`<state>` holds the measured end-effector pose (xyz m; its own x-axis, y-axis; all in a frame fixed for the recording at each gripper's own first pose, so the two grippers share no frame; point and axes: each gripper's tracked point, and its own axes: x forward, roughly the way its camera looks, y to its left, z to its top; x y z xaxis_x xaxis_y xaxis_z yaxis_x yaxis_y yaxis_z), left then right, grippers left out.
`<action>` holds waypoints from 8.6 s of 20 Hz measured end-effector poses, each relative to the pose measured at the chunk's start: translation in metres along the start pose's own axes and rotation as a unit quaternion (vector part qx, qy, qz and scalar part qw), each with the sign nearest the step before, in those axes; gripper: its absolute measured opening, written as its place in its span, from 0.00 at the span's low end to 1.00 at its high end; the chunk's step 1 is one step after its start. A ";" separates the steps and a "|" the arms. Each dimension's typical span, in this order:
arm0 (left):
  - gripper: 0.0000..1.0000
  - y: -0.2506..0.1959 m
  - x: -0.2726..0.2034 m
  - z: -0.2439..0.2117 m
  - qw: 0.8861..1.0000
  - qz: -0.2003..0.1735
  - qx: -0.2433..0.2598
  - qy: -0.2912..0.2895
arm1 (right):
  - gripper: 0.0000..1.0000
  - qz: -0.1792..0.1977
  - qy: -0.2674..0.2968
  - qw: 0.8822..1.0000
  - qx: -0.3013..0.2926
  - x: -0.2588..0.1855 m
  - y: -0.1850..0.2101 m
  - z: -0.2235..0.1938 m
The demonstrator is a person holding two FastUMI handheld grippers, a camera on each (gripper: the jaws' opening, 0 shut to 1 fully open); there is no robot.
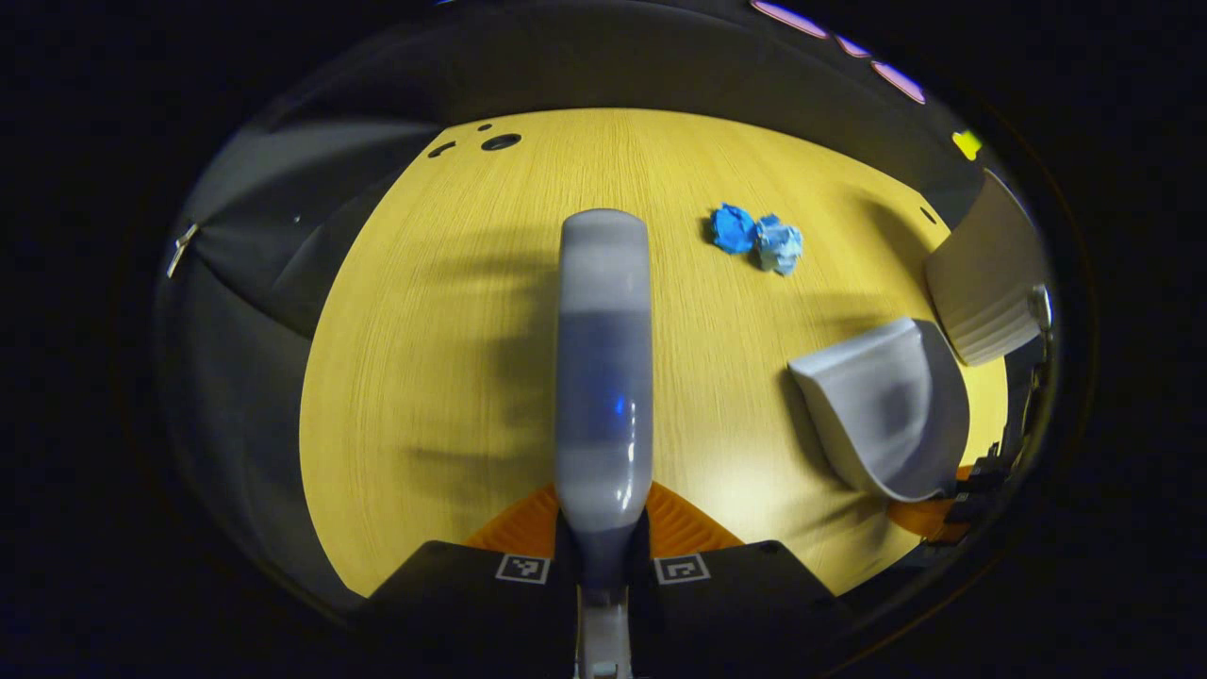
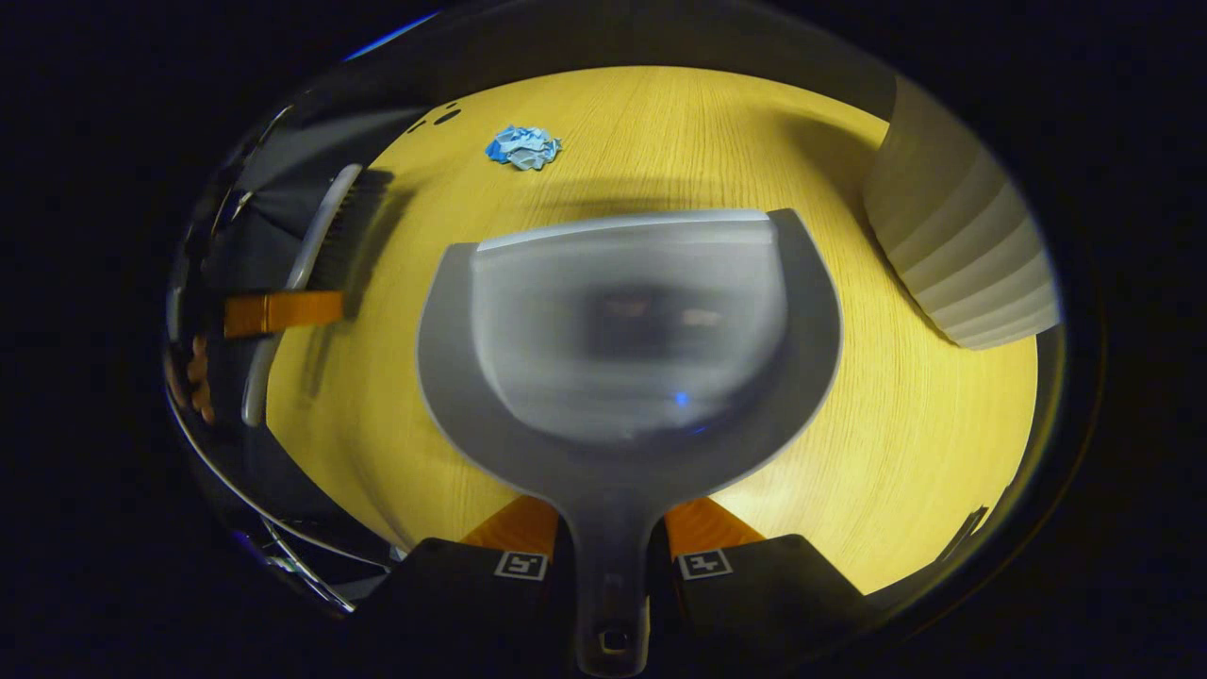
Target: Pick up the small broom and dustpan from the desktop, sweep the trash into the dustpan with the broom, and then empty the trash into the garbage bin.
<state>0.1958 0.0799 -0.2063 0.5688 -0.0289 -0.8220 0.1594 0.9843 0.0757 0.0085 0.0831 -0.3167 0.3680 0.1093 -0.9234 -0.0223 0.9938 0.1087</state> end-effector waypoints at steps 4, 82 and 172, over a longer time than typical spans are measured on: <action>0.26 0.015 0.022 0.047 0.997 0.014 0.077 0.007 | 0.35 -0.002 -0.007 1.000 -0.014 -0.003 -0.010 -0.006; 0.28 -0.103 -0.014 -0.137 0.979 -0.169 0.108 0.038 | 0.35 -0.138 -0.088 0.986 -0.015 -0.351 -0.184 0.099; 0.24 -0.079 -0.022 -0.084 0.997 -0.044 -0.037 -0.045 | 0.34 0.047 -0.194 0.978 0.057 -0.311 -0.286 0.278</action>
<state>0.1028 0.0172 -0.2423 0.6265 -0.1273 -0.7689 0.1528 0.9875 -0.0390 0.1591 -0.2405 0.0418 0.6954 0.1626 -0.7000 0.0225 0.9687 0.2474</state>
